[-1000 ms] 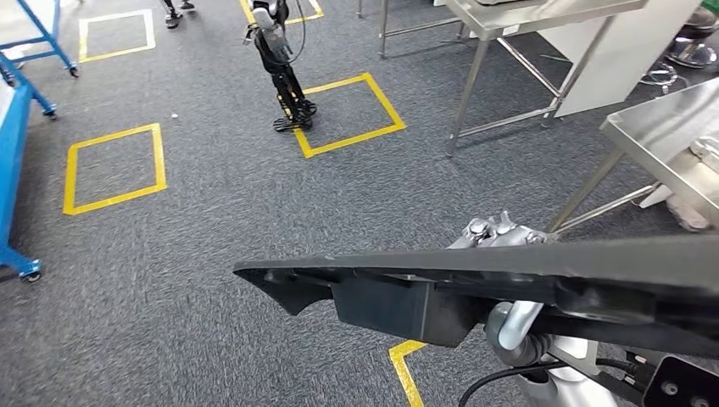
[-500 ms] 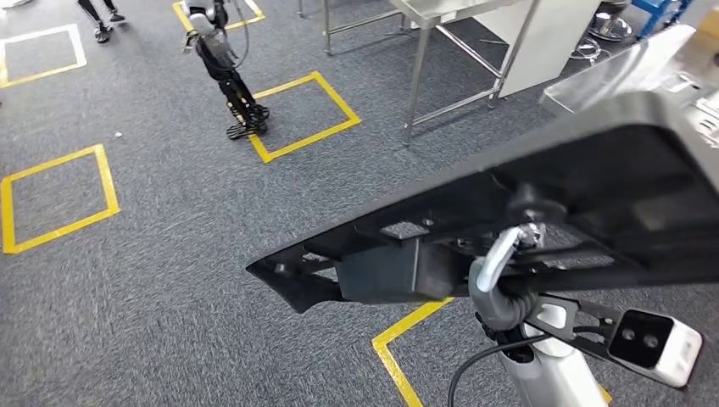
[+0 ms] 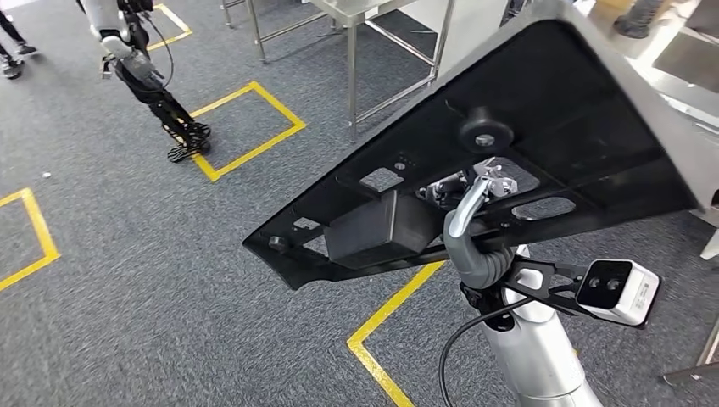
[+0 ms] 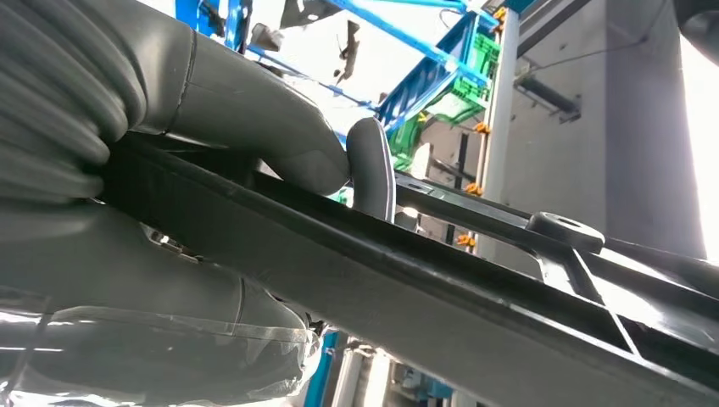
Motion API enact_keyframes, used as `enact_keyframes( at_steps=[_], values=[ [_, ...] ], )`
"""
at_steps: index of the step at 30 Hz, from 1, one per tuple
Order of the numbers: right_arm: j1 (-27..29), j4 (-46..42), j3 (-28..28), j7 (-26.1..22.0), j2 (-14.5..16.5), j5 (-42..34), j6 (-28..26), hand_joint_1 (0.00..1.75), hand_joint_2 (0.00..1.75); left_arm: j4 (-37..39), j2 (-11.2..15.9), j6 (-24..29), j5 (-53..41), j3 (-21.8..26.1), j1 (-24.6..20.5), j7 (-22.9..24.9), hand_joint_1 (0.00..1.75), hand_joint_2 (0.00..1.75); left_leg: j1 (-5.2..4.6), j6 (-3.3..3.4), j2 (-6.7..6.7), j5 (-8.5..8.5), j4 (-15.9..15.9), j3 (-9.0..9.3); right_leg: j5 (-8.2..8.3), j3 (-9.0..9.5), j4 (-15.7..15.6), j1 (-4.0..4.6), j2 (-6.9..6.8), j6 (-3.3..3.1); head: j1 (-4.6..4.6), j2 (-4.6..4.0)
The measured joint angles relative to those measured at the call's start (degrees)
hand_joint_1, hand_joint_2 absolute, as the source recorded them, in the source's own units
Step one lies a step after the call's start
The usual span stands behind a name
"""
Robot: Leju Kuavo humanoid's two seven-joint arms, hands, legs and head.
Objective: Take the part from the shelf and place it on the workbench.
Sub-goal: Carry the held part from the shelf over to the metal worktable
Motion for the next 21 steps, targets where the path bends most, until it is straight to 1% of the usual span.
enact_keyframes(
  at_steps=[1, 2, 3, 4, 5, 6, 7, 8, 9, 10, 11, 12, 13, 14, 15, 16, 17, 18, 19, 20, 21],
  values=[
    [-0.51, 0.35, -0.04, 0.10, 0.16, -0.05, 0.08, 1.75, 1.75, 0.00, -0.01, -0.13, 0.02, 0.00, -0.07, -0.10, 0.00, 1.75, -0.05, 0.22, -0.50, -0.15, -0.59, 0.22, 0.13, -0.27, 0.05, -0.10, 0.59, 0.40, 0.00, 0.01],
    [-0.98, 0.69, -0.10, 0.20, 0.28, -0.11, 0.15, 1.75, 1.75, 0.00, -0.02, -0.27, 0.03, 0.01, -0.17, -0.18, 0.00, 1.75, -0.14, 0.47, -0.10, -0.05, -0.78, 0.24, 0.32, -0.51, 0.00, -0.23, 1.21, 0.82, 0.01, 0.01],
    [-1.40, 0.97, -0.19, 0.28, 0.37, -0.17, 0.21, 1.75, 1.75, 0.00, -0.11, -0.43, 0.05, 0.01, -0.29, -0.20, 0.00, 1.75, -0.04, 0.86, 0.55, 0.14, -0.99, 0.32, 0.42, -0.64, -0.09, -0.34, 1.69, 1.20, -0.01, 0.01],
    [-1.86, 1.24, -0.32, 0.36, 0.40, -0.23, 0.27, 1.75, 1.75, 0.00, -0.19, -0.58, 0.06, 0.02, -0.37, -0.22, 0.00, 1.75, 0.03, 1.31, 1.20, 0.36, -1.30, 0.43, 0.15, -0.89, 0.24, -0.26, 1.13, 1.49, 0.07, 0.01],
    [-2.42, 1.48, -0.42, 0.44, 0.48, -0.29, 0.32, 1.75, 1.75, 0.00, -0.28, -0.74, 0.07, 0.03, -0.42, -0.23, 0.00, 1.75, 0.11, 1.73, 1.97, 0.57, -1.64, 0.54, -0.71, -1.56, 1.51, -0.15, -0.09, 1.71, 0.25, 0.01],
    [-2.95, 1.69, -0.49, 0.52, 0.60, -0.38, 0.37, 1.75, 1.75, 0.00, -0.39, -0.85, 0.07, 0.04, -0.41, -0.24, 0.00, 1.75, 0.17, 2.09, 2.77, 0.72, -1.92, 0.61, -2.19, -2.76, 4.00, -0.05, -1.78, 1.86, 0.40, 0.01],
    [-3.37, 1.89, -0.53, 0.61, 0.75, -0.50, 0.42, 1.75, 1.75, 0.00, -0.40, -0.95, 0.07, 0.04, -0.38, -0.24, 0.00, 1.75, -0.01, 2.28, 3.49, 0.73, -1.99, 0.61, -4.04, -4.47, 7.57, 0.02, -3.65, 1.97, 0.57, 0.01],
    [-3.63, 2.09, -0.53, 0.74, 0.91, -0.62, 0.45, 1.75, 1.75, 0.00, -0.44, -1.05, 0.07, 0.04, -0.31, -0.23, 0.00, 1.75, -0.10, 2.38, 4.26, 0.69, -1.97, 0.57, -5.78, -6.40, 11.57, -0.06, -4.68, 2.09, 0.66, 0.01],
    [-3.71, 2.29, -0.54, 0.88, 1.04, -0.73, 0.49, 1.75, 1.75, 0.00, -0.49, -1.17, 0.07, 0.04, -0.24, -0.22, 0.00, 1.75, -0.17, 2.40, 5.04, 0.64, -1.93, 0.56, -6.79, -7.89, 14.75, -0.15, -5.19, 2.20, 0.66, 0.01],
    [-3.73, 2.49, -0.55, 1.05, 1.15, -0.82, 0.51, 1.75, 1.75, 0.00, -0.54, -1.32, 0.06, 0.04, -0.22, -0.21, 0.00, 1.75, -0.20, 2.40, 5.79, 0.58, -1.90, 0.56, -6.81, -8.48, 16.10, -0.26, -5.46, 2.28, 0.67, 0.01],
    [-3.79, 2.64, -0.57, 1.25, 1.24, -0.87, 0.51, 1.75, 1.75, 0.00, -0.62, -1.48, 0.05, 0.04, -0.23, -0.20, 0.00, 1.75, -0.21, 2.35, 6.52, 0.51, -1.86, 0.59, -5.76, -7.87, 15.06, -0.34, -5.71, 2.32, 0.67, 0.01],
    [-3.92, 2.75, -0.60, 1.46, 1.36, -0.90, 0.51, 1.75, 1.75, 0.00, -0.71, -1.66, 0.04, 0.04, -0.26, -0.20, 0.00, 1.75, -0.21, 2.25, 7.18, 0.42, -1.82, 0.66, -3.97, -6.08, 11.79, -0.39, -6.19, 2.28, 0.68, 0.01],
    [-4.15, 2.79, -0.62, 1.67, 1.50, -0.91, 0.51, 1.75, 1.75, 0.00, -0.79, -1.84, 0.03, 0.04, -0.30, -0.21, 0.00, 1.75, -0.25, 2.09, 7.76, 0.30, -1.76, 0.77, -2.24, -3.70, 7.35, -0.34, -7.33, 2.15, 0.69, 0.01],
    [-4.45, 2.81, -0.63, 1.85, 1.69, -0.91, 0.51, 1.75, 1.75, 0.00, -0.87, -1.97, 0.01, 0.04, -0.34, -0.22, 0.00, 1.75, -0.40, 1.85, 8.30, 0.14, -1.66, 0.85, -0.97, -1.65, 3.46, -0.13, -8.45, 1.91, 0.66, 0.01],
    [-4.75, 2.81, -0.66, 1.96, 1.86, -0.93, 0.51, 1.75, 1.75, 0.00, -0.91, -2.06, -0.02, 0.04, -0.36, -0.25, 0.00, 1.75, -0.55, 1.57, 8.79, 0.00, -1.58, 0.92, -0.31, -0.34, 0.84, 0.09, -9.22, 1.63, 0.63, 0.01],
    [-4.96, 2.82, -0.70, 2.01, 2.01, -0.95, 0.51, 1.75, 1.75, 0.00, -0.95, -2.10, -0.07, 0.04, -0.39, -0.27, 0.00, 1.75, -0.71, 1.26, 9.29, -0.12, -1.54, 1.01, -0.22, 0.18, -0.36, 0.33, -9.56, 1.34, 0.60, 0.01],
    [-5.04, 2.82, -0.76, 2.03, 2.12, -0.97, 0.52, 1.75, 1.75, 0.00, -0.98, -2.11, -0.15, 0.04, -0.41, -0.28, 0.00, 1.75, -0.81, 0.95, 9.80, -0.20, -1.56, 1.11, -0.24, 0.09, -0.45, 0.52, -9.06, 1.04, 0.56, 0.01],
    [-5.05, 2.82, -0.83, 2.05, 2.17, -0.99, 0.56, 1.75, 1.75, 0.00, -1.00, -2.13, -0.24, 0.04, -0.46, -0.28, 0.00, 1.75, -0.82, 0.63, 10.36, -0.30, -1.63, 1.26, -0.14, 0.09, -0.54, 0.48, -8.36, 0.74, 0.57, 0.01],
    [-5.01, 2.82, -0.88, 2.09, 2.20, -1.01, 0.62, 1.75, 1.75, 0.00, -1.02, -2.13, -0.33, 0.04, -0.51, -0.28, 0.00, 1.75, -0.71, 0.30, 10.24, -0.62, -1.42, 1.34, 0.00, 0.19, -0.72, 0.36, -7.75, 0.45, 0.55, 0.01],
    [-5.01, 2.82, -0.92, 2.12, 2.24, -1.05, 0.75, 1.75, 1.75, 0.00, -1.04, -2.14, -0.40, 0.04, -0.53, -0.28, 0.00, 1.75, -0.59, 0.03, 9.39, -1.44, -0.41, 1.04, 0.17, 0.29, -0.92, 0.17, -7.19, 0.14, 0.48, 0.01],
    [-4.98, 2.83, -0.93, 2.14, 2.34, -1.13, 0.89, 1.75, 1.75, 0.00, -1.05, -2.16, -0.44, 0.04, -0.52, -0.28, 0.00, 1.75, -0.45, -0.24, 8.12, -2.86, 1.83, 0.14, 0.32, 0.40, -1.11, -0.04, -6.59, -0.13, 0.37, 0.00]
  ],
)
